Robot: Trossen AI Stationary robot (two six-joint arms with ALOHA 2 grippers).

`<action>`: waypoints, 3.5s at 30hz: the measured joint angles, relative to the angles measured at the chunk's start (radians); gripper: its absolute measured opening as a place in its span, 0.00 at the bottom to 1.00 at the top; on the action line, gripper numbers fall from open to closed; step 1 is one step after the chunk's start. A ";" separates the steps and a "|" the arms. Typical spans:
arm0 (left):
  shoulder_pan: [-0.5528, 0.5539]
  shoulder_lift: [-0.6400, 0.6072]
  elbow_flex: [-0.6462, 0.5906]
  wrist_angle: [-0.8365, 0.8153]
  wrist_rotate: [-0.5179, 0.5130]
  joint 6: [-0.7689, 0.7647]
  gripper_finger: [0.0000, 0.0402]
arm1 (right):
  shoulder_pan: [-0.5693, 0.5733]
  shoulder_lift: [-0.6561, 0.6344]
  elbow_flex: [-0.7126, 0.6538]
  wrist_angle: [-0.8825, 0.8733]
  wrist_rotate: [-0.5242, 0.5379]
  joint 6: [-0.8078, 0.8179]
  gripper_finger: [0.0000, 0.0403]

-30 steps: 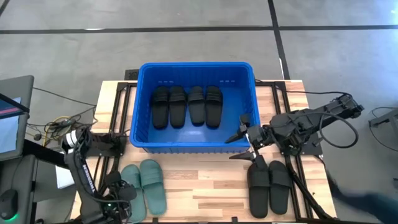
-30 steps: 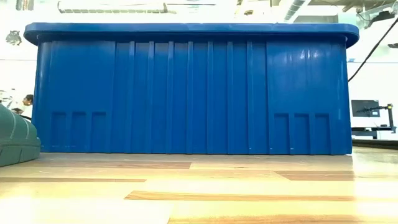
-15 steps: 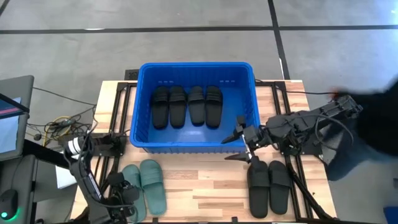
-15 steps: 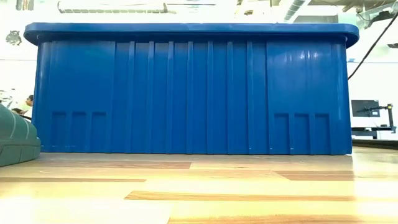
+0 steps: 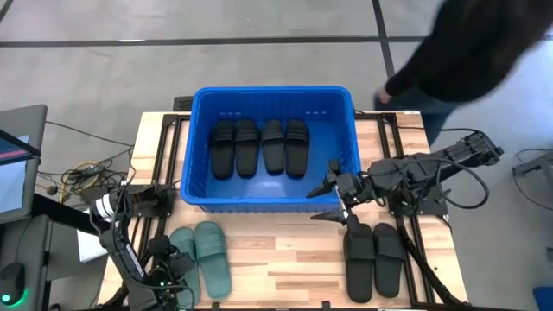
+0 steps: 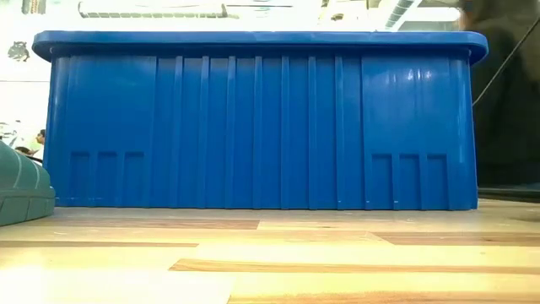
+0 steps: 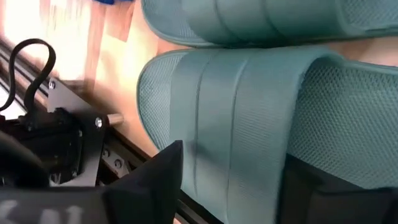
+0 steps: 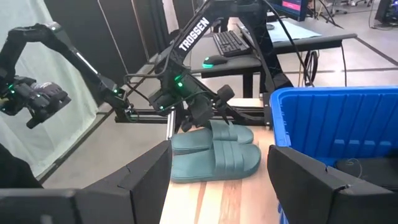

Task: Pick and place slides into bin
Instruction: Put the green slide into the blue bin

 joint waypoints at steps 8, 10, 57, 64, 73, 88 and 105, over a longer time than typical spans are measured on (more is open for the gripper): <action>0.017 0.000 0.007 -0.026 0.007 -0.015 0.05 | 0.000 0.000 0.000 0.000 0.000 0.000 0.62; 0.018 0.000 0.021 -0.050 0.006 -0.038 0.03 | 0.000 0.000 0.000 0.000 0.000 0.000 0.62; 0.183 -0.021 0.554 -0.129 -0.406 0.270 0.00 | -0.030 0.000 0.000 -0.008 -0.001 -0.030 0.62; 0.263 -0.021 0.647 -0.129 -0.530 0.430 0.00 | -0.028 -0.001 0.000 -0.040 -0.002 -0.020 0.62; 0.351 -0.021 0.793 -0.129 -0.722 0.648 0.00 | -0.022 -0.001 0.000 -0.037 -0.005 -0.044 0.62; 0.585 -0.022 0.897 -0.129 -0.871 1.041 0.00 | -0.023 -0.001 0.000 -0.023 -0.005 -0.072 0.62; 0.868 -0.041 0.898 -0.129 -0.913 1.450 0.00 | -0.023 -0.001 0.000 -0.023 -0.054 -0.072 0.62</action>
